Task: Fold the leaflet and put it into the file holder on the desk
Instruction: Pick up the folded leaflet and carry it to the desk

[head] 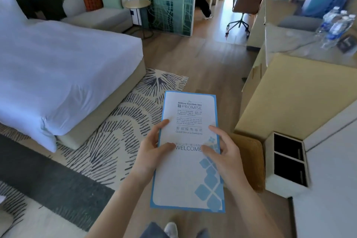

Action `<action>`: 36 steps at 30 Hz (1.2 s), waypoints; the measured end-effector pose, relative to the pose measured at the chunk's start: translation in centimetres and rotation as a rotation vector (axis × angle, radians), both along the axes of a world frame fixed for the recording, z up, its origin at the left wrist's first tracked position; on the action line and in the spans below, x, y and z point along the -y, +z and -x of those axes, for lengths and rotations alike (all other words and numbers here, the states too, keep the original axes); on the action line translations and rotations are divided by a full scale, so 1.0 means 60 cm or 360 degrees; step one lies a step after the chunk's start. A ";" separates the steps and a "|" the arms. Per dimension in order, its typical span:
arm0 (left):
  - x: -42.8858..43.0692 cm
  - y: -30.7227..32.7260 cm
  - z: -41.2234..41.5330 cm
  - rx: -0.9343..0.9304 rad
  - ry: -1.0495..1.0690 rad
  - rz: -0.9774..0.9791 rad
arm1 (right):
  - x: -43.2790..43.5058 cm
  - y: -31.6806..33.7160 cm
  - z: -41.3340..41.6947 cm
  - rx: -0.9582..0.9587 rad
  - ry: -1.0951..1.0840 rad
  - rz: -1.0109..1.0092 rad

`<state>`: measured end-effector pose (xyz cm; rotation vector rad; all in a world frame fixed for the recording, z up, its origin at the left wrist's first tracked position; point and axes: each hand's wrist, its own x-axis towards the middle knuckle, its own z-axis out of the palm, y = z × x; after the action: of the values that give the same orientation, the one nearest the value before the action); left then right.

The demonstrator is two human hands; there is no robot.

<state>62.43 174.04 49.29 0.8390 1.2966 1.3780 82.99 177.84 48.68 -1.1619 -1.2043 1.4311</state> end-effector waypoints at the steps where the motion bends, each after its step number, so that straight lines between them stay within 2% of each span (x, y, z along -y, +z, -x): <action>1: -0.041 0.009 0.017 -0.0008 -0.0007 0.0002 | -0.038 0.006 0.016 0.0000 -0.0010 -0.0008; 5: -0.195 0.025 0.056 -0.0046 -0.0084 0.0026 | -0.184 0.014 0.057 0.0012 -0.0088 -0.0029; 13: -0.562 -0.020 0.086 -0.0042 -0.0095 0.0071 | -0.537 -0.020 0.090 0.0063 -0.0177 -0.0059; 23: -1.067 0.034 0.085 -0.0068 -0.0280 0.0005 | -1.017 0.052 0.075 0.0037 -0.0234 -0.0074; 29: -1.333 0.012 0.071 -0.0033 -0.0309 0.0039 | -1.263 0.029 0.063 0.0082 -0.0321 -0.0051; 36: -1.709 -0.012 0.064 -0.0047 -0.0450 -0.0048 | -1.606 0.015 0.061 0.0120 -0.0480 -0.0074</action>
<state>58.60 276.56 48.60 1.0247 1.1322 1.1668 79.34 274.18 49.59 -1.3129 -1.0552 1.1366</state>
